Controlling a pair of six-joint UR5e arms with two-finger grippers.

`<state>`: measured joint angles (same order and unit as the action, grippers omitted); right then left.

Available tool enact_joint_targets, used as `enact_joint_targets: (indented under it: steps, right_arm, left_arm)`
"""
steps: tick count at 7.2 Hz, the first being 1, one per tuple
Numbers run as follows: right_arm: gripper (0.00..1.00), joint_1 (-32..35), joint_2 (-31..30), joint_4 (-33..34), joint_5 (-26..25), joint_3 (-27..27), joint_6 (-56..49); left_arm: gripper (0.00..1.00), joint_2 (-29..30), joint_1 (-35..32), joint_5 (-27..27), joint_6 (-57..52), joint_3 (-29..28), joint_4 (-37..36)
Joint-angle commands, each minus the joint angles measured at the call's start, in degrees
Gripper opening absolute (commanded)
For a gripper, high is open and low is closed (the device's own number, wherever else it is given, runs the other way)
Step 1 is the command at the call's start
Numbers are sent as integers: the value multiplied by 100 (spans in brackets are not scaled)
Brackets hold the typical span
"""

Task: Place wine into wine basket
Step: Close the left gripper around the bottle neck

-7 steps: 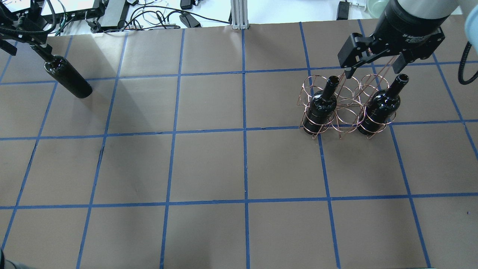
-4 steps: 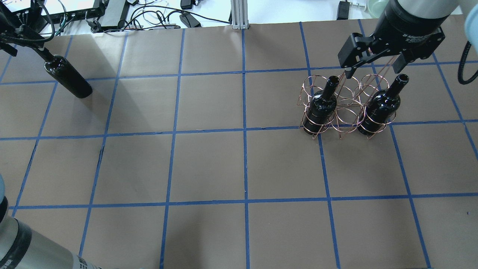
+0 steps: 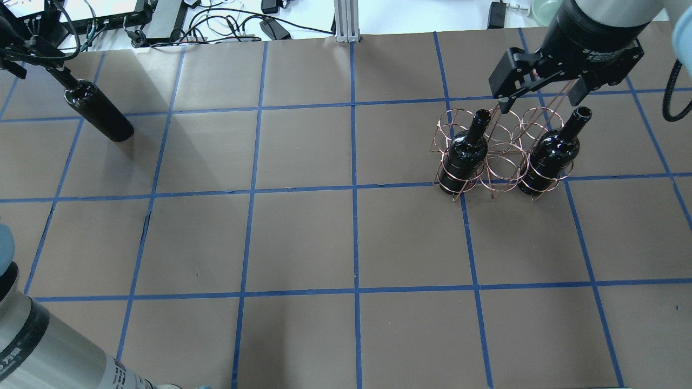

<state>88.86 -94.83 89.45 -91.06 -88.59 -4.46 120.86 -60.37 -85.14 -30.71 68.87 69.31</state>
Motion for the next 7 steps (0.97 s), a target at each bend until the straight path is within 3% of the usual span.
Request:
enact_joint_targets:
  steps: [1, 4, 6, 7]
  right_arm:
    - [100, 8, 0, -7, 0, 0, 6]
    - [100, 8, 0, -7, 9, -9, 7]
    - [100, 8, 0, -7, 9, -9, 7]
    - [100, 8, 0, -7, 9, -9, 7]
  left_arm:
    - [91, 87, -10, 50, 170, -5, -111]
    - [90, 69, -36, 243, 240, -5, -111]
    - [84, 87, -27, 243, 214, -5, -128]
    - [59, 122, -27, 234, 145, -5, -146]
